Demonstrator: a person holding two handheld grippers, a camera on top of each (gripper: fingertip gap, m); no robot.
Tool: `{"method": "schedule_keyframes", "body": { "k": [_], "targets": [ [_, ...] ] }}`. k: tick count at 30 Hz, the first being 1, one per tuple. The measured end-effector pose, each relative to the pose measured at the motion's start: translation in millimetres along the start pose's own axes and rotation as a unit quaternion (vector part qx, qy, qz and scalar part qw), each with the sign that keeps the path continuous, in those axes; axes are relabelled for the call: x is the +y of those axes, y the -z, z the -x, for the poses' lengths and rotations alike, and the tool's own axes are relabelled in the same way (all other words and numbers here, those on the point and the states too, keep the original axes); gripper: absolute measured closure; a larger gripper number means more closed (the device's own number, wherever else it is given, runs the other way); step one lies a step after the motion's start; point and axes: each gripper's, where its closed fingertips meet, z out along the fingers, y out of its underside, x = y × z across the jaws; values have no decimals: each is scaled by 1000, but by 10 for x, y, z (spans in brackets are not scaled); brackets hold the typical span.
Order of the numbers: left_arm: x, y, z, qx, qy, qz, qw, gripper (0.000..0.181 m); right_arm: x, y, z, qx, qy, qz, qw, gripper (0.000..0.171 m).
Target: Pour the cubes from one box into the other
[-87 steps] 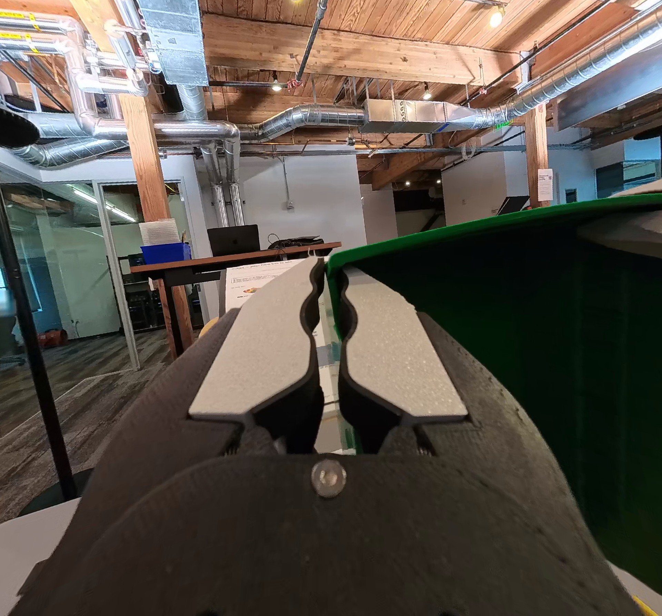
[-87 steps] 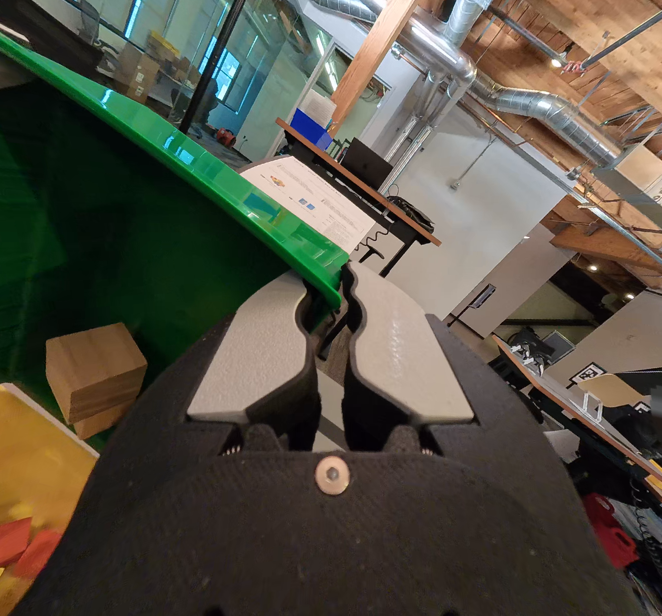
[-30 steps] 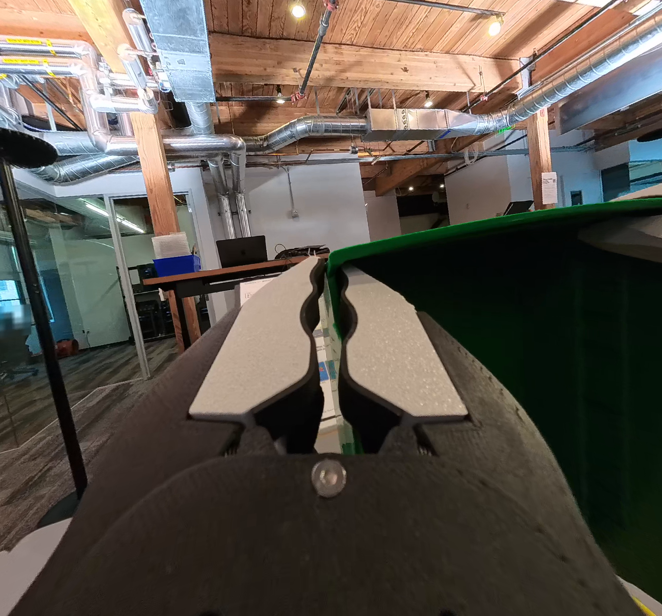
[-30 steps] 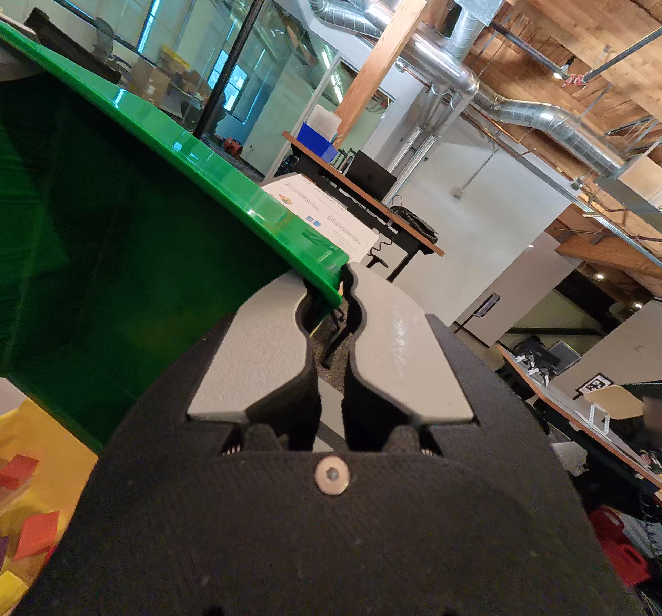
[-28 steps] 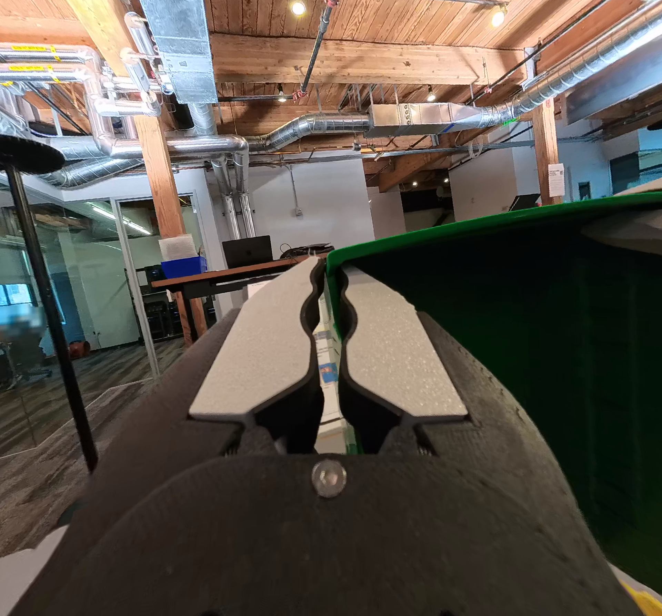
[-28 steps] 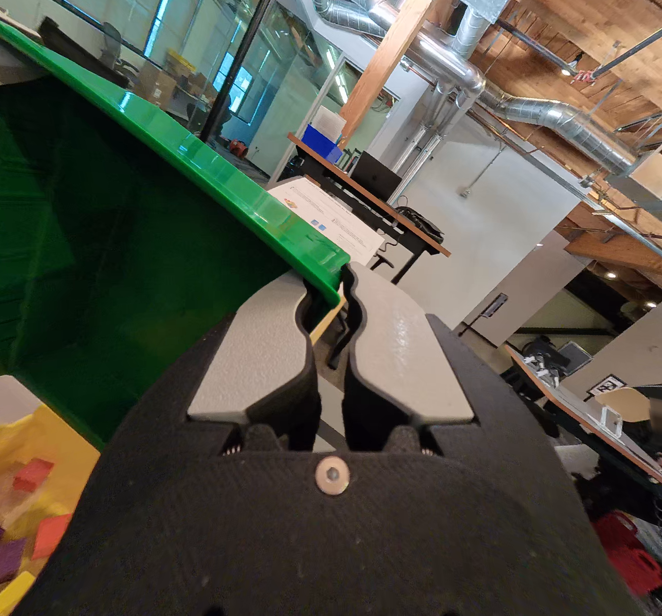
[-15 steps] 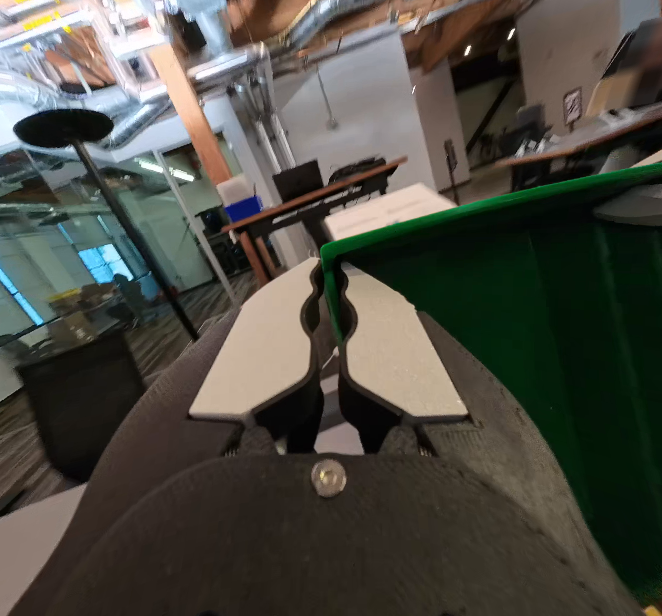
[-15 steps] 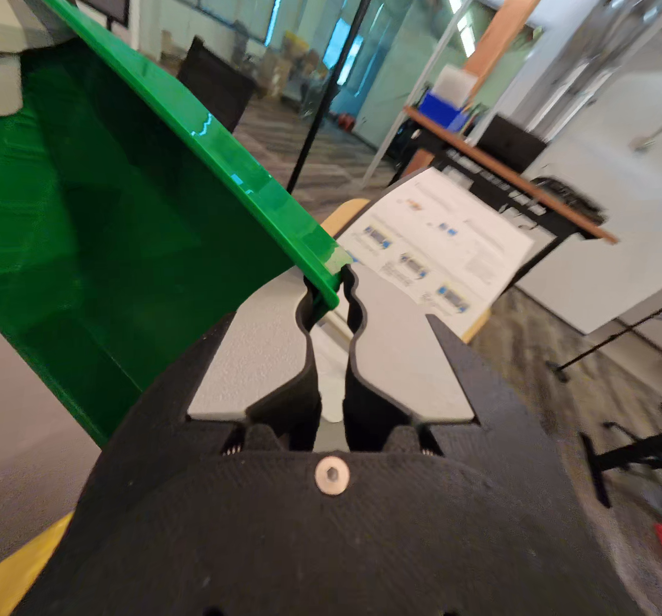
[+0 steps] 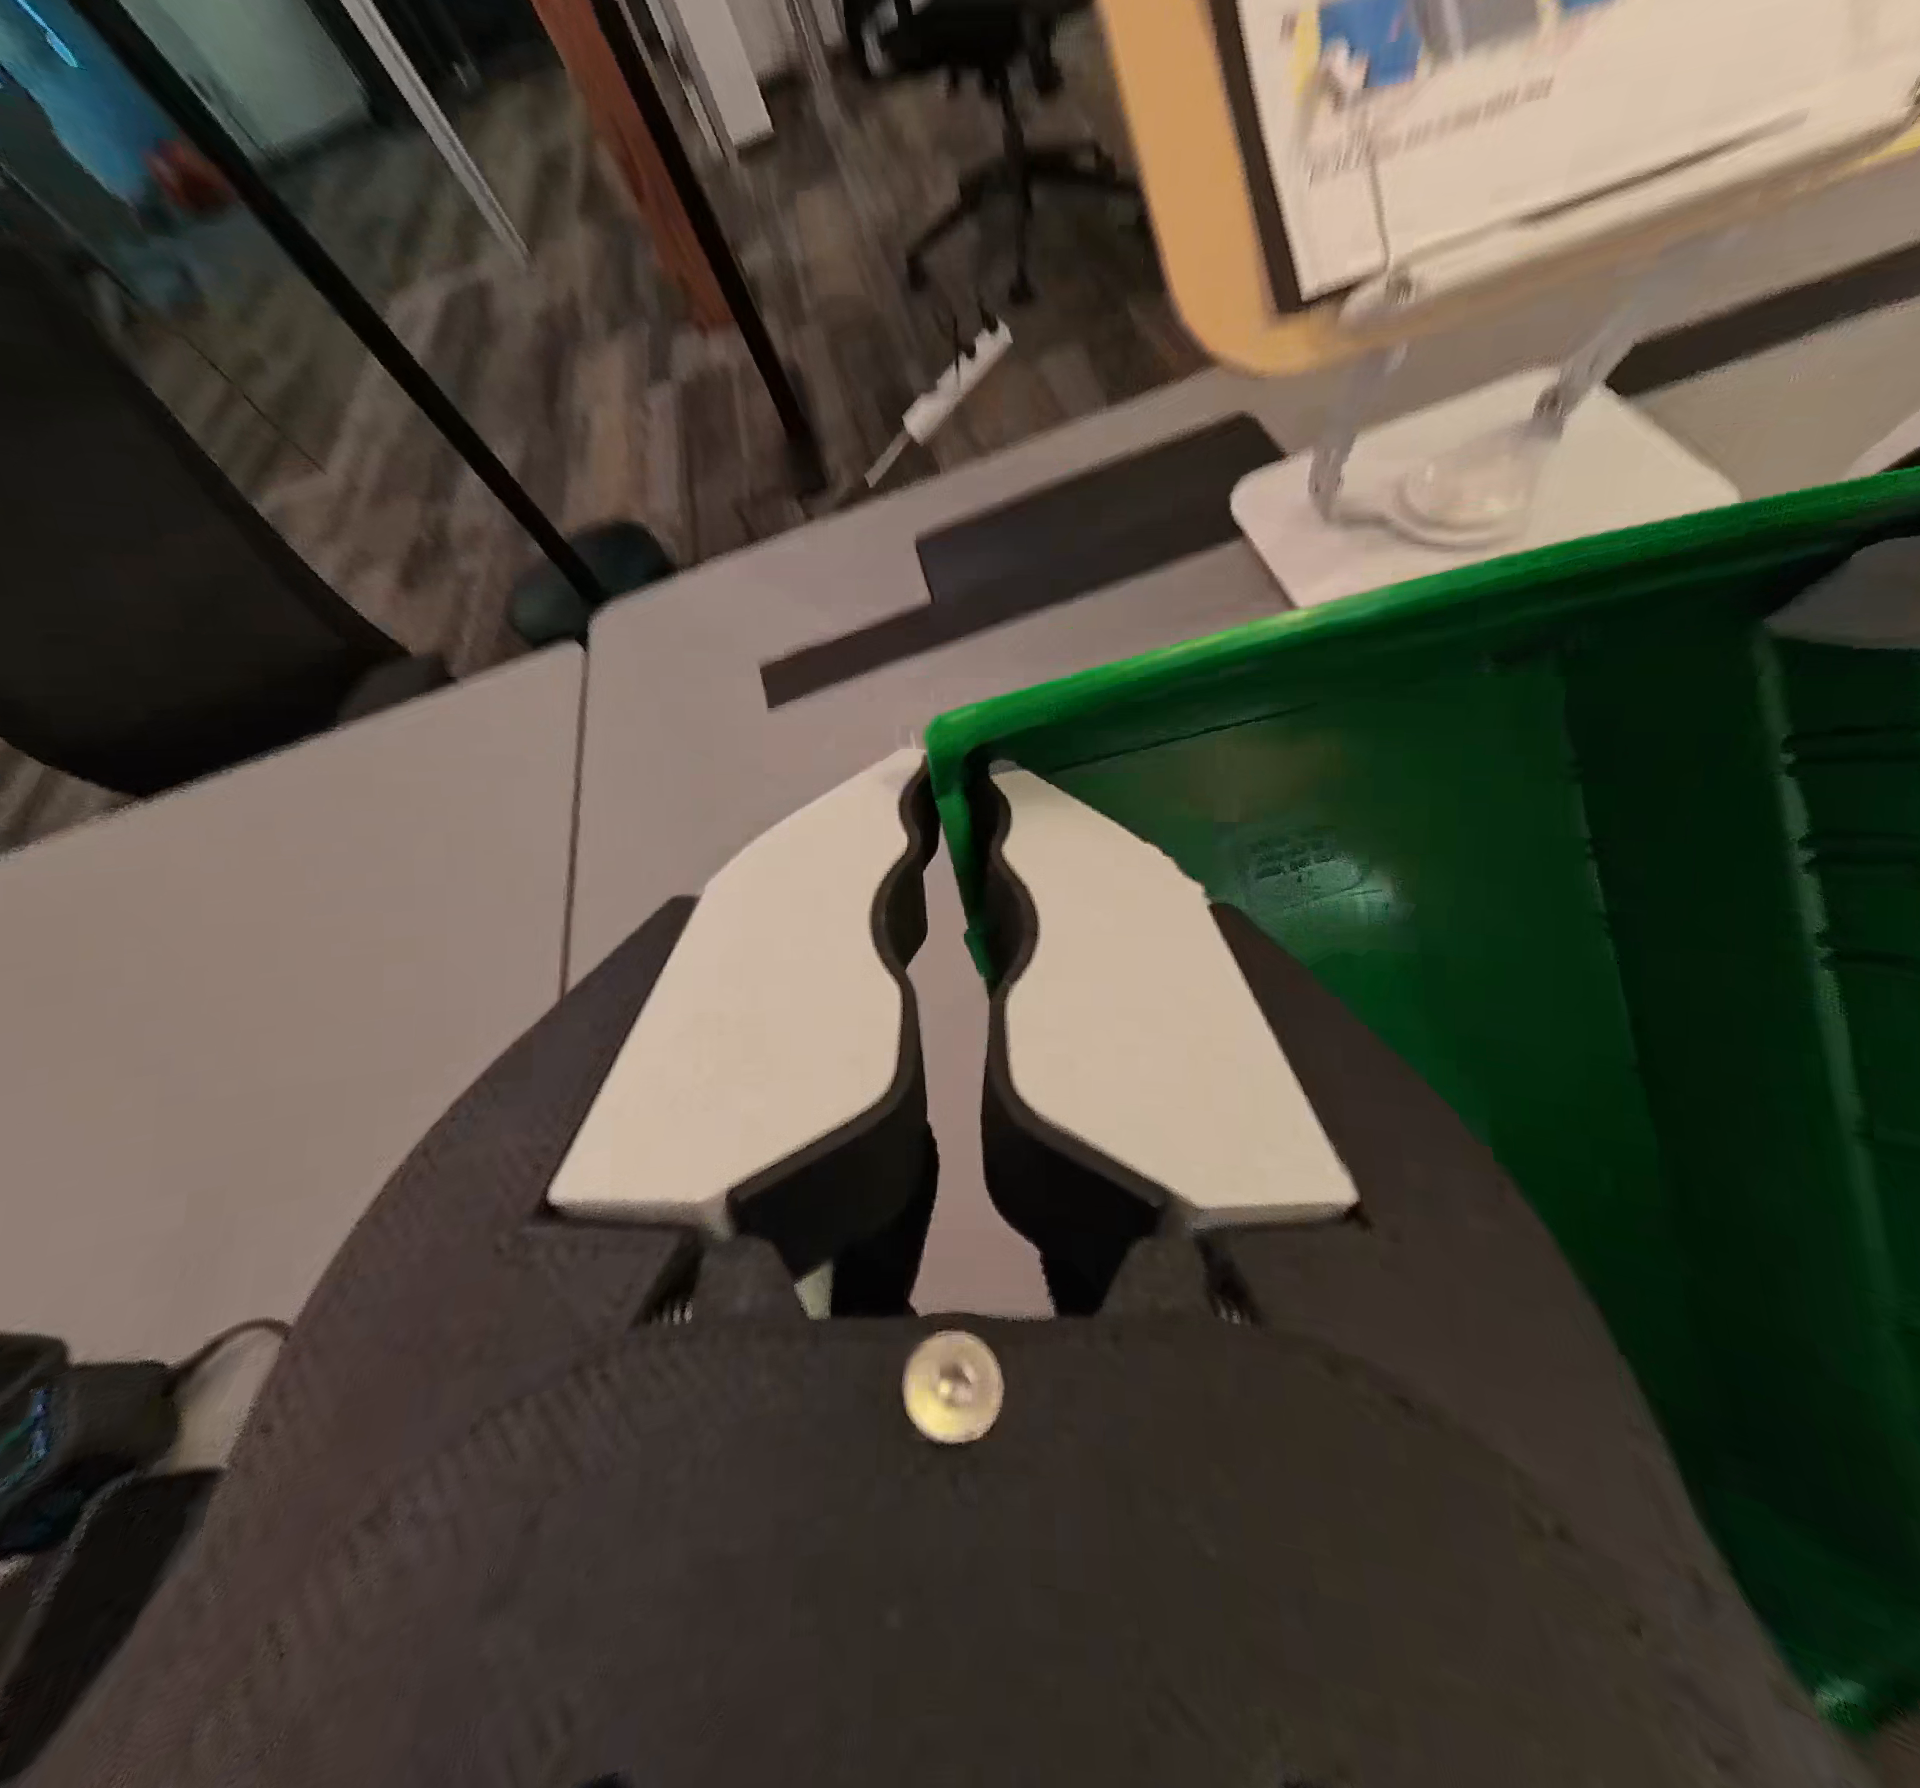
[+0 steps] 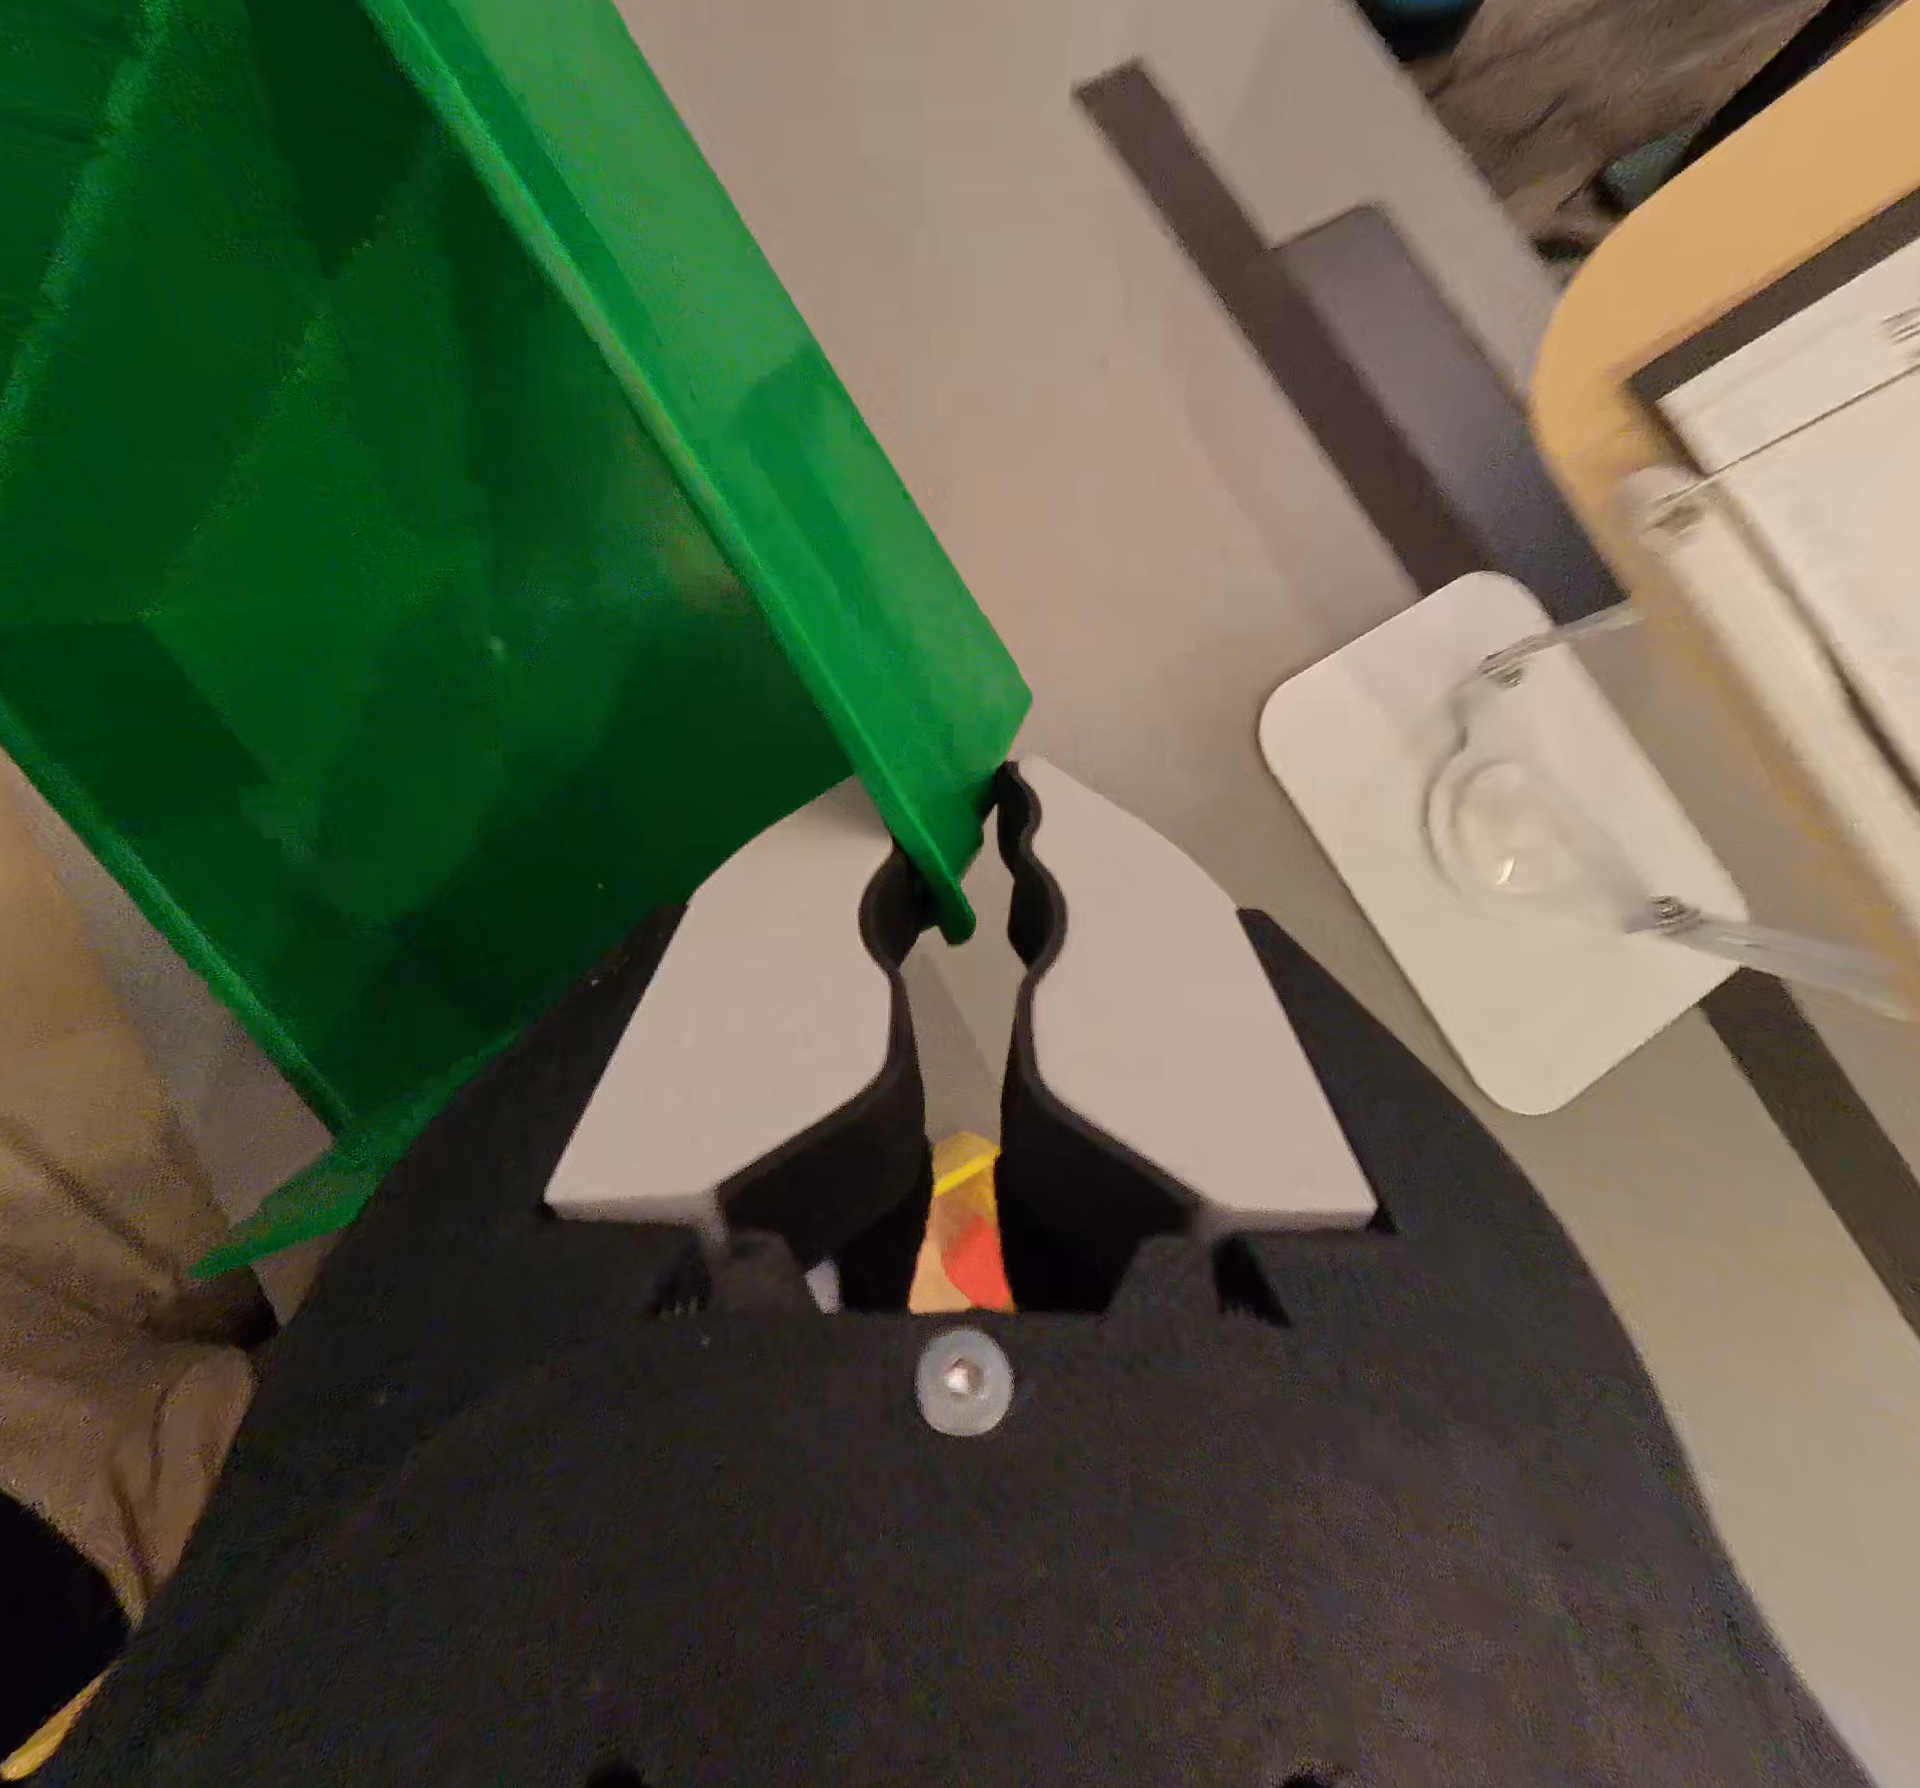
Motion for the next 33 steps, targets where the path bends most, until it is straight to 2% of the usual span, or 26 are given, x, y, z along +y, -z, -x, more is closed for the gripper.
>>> {"method": "schedule_keyframes", "body": {
  "k": [4, 9, 12, 13, 16, 18, 21, 25, 29, 33],
  "targets": [
    [399, -294, -37, 13, -9, 69, 997, 175, 263, -408, 48, -30, -18, 86, 996, 166],
    [890, -623, -99, 29, 6, 140, 990, 170, 450, -742, 40, -53, -30, 151, 987, 165],
    [1121, -746, -170, 68, 35, 166, 983, 170, 439, -829, 163, -99, -61, 153, 981, 163],
    [1195, -771, -234, 94, 47, 176, 979, 171, 391, -830, 225, -120, -80, 143, 979, 158],
    [1396, -814, -332, 128, 65, 207, 968, 165, 359, -794, 230, -118, -86, 144, 979, 148],
    [1531, -791, -344, 140, 63, 241, 958, 160, 331, -671, 209, -110, -81, 128, 982, 141],
    [1627, -684, -460, 198, 81, 266, 940, 144, 340, -320, 182, -89, -59, 101, 989, 133],
    [1961, -467, -637, 252, 64, 351, 900, 132, 596, 283, 7, -35, -49, 83, 995, 131],
    [2235, -397, -737, 263, 24, 407, 874, 151, 1102, 862, -335, 22, -118, 66, 991, 126],
    [2256, -501, -653, 232, 19, 401, 886, 170, 1901, 1292, -628, 63, -209, 83, 972, 121]
  ]
}}
